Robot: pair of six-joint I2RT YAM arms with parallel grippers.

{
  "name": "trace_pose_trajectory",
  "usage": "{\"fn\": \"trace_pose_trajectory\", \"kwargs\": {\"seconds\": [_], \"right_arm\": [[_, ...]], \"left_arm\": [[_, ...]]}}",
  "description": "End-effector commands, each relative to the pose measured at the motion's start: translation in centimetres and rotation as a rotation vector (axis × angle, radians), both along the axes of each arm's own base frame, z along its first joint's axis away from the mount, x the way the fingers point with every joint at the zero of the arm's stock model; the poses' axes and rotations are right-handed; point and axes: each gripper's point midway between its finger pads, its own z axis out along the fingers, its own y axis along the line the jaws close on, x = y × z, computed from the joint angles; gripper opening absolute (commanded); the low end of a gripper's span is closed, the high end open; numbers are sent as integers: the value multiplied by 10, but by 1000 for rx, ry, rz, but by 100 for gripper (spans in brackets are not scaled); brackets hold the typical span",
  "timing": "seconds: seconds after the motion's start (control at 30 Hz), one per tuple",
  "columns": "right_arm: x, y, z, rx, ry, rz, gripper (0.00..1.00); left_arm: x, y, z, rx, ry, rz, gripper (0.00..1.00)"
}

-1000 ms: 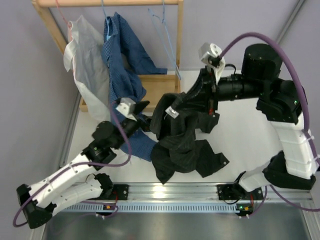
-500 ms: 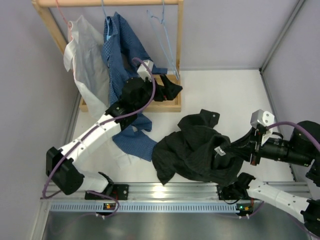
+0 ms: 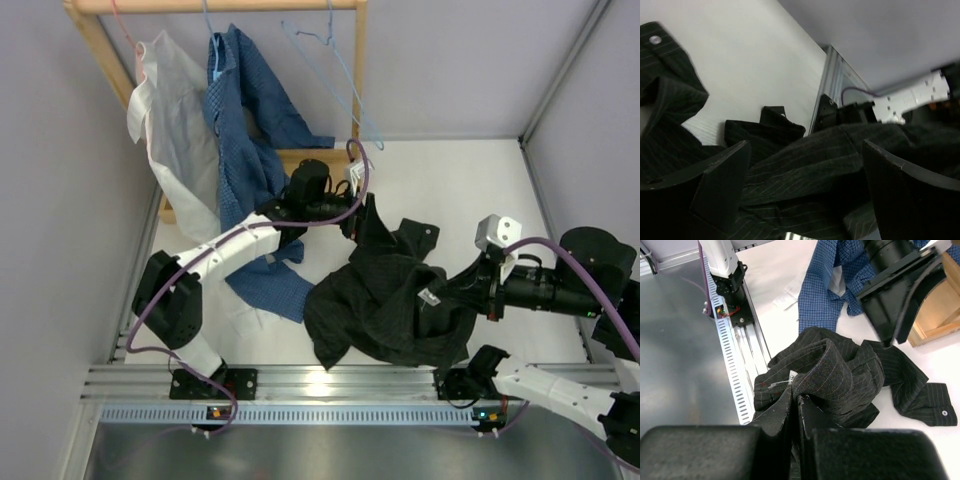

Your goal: Place the shirt on the hanger

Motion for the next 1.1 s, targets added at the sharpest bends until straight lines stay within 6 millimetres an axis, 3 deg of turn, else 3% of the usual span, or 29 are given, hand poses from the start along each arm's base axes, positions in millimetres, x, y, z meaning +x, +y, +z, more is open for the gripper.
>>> {"fn": "trace_pose_trajectory", "kwargs": {"seconds": [0.0,0.07,0.13,0.2,0.23,0.27,0.33,0.47,0.53,0.6,0.7,0.73,0.77,0.8,0.87,0.93,1.0,1.03,1.07], "right_arm": [[0,9,6,3,-28,51,0],[0,11,6,1,-27,66,0],[-3,14,6,-1,-22,88,0],[-5,15,7,1,-24,110,0],[-8,17,8,2,-21,130,0],[-8,17,9,5,-26,137,0],[-9,17,11,7,-30,139,0],[-4,16,16,10,-46,117,0],[3,16,18,8,-55,79,0],[7,15,22,12,-65,59,0],[10,15,22,9,-60,42,0],[11,16,23,8,-59,43,0],[11,17,23,9,-59,43,0],[12,17,24,11,-58,38,0],[19,14,26,17,-61,-10,0],[31,8,28,12,-64,-99,0],[46,1,29,1,-67,-199,0],[61,-10,35,3,-83,-307,0],[68,-15,39,8,-91,-362,0]], "left_arm": [[-32,3,14,-172,-353,-305,96],[-42,2,-1,-223,-308,-408,96],[-44,-4,7,-317,-366,-487,96],[-53,-7,-5,-350,-251,-552,96],[-56,-8,12,-441,-405,-577,97],[-61,-7,7,-443,-308,-591,98],[-69,-3,11,-482,-326,-632,98],[-81,-5,-4,-475,-268,-686,91],[-88,-6,-14,-466,-245,-697,76],[-89,-4,-17,-465,-240,-688,30],[-92,-1,-22,-461,-233,-685,34],[-92,-1,-22,-460,-231,-684,30],[-93,-1,-22,-459,-229,-686,22],[-93,0,-20,-462,-235,-685,1],[-86,3,-16,-470,-237,-649,0],[-71,11,2,-511,-248,-550,0],[-34,34,9,-530,-228,-374,0],[-21,47,24,-542,-231,-290,0],[10,68,33,-562,-240,-142,0]]}}
